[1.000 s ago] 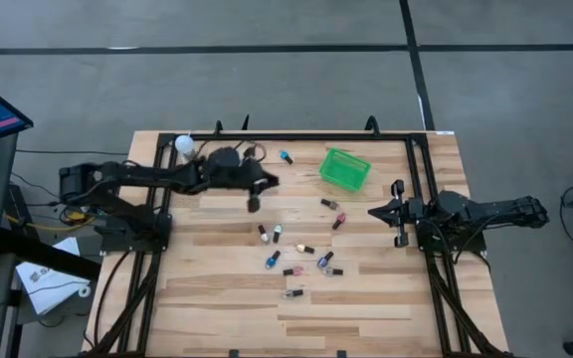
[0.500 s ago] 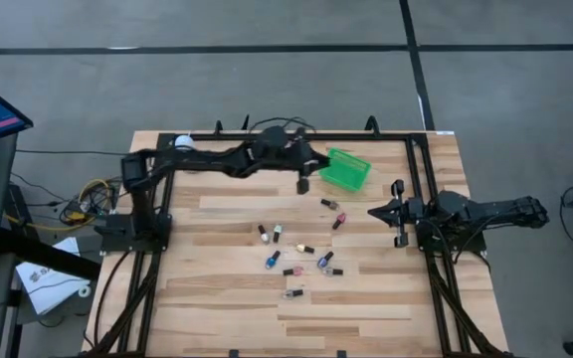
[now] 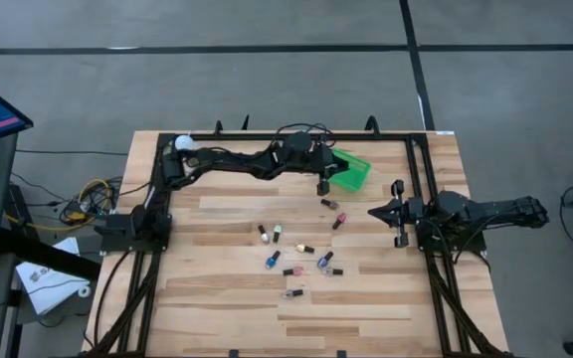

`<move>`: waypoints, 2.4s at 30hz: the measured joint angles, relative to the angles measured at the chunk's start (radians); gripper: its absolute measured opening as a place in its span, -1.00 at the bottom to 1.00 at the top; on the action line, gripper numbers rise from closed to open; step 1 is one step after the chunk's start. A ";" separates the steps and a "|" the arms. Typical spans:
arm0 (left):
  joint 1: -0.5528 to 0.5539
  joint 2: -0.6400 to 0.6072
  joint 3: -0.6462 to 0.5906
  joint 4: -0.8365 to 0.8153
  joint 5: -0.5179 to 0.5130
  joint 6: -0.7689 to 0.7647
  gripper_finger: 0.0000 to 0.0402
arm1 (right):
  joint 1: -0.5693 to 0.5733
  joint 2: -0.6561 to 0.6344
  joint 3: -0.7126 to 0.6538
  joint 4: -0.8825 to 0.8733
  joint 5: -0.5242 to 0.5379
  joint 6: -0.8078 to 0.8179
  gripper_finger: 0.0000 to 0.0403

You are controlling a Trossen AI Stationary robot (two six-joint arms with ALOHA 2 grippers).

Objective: Pick & Place Nail Polish
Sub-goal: Put the top left white nail polish into the green bin, then put the light blue nail polish into the green bin

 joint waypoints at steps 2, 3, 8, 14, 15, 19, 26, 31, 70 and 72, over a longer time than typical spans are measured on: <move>0.007 0.025 0.008 0.012 0.000 0.000 -0.72 | 0.000 0.000 0.000 0.000 0.000 0.000 -1.00; 0.009 0.036 0.008 0.017 0.000 -0.004 -0.72 | 0.000 0.000 0.000 0.000 0.000 0.000 -1.00; 0.033 0.084 0.013 0.045 0.000 -0.052 -0.72 | 0.000 0.000 0.000 0.000 0.000 0.000 -1.00; 0.055 0.124 0.013 0.072 0.000 -0.128 -0.72 | 0.000 0.000 0.000 0.000 0.000 0.000 -1.00; 0.055 0.128 0.013 0.075 -0.001 -0.131 -0.72 | 0.000 0.000 0.000 0.000 0.000 0.000 -1.00; 0.054 0.132 0.013 0.074 0.000 -0.126 -0.71 | 0.000 0.000 0.000 0.000 0.000 0.000 -1.00; 0.052 0.132 0.013 0.078 0.000 -0.130 -0.61 | 0.000 0.000 0.000 0.000 0.000 0.000 -1.00; 0.048 0.132 0.013 0.077 0.000 -0.124 -0.48 | 0.000 0.000 0.000 0.000 0.000 0.000 -1.00; 0.050 -1.199 -0.742 -0.297 -0.421 -0.165 -0.33 | -0.191 0.720 0.726 0.099 0.316 0.020 -1.00; 0.055 -1.177 -0.768 -0.306 -0.414 -0.188 -0.30 | -0.196 0.780 0.836 -0.037 0.316 0.041 -0.98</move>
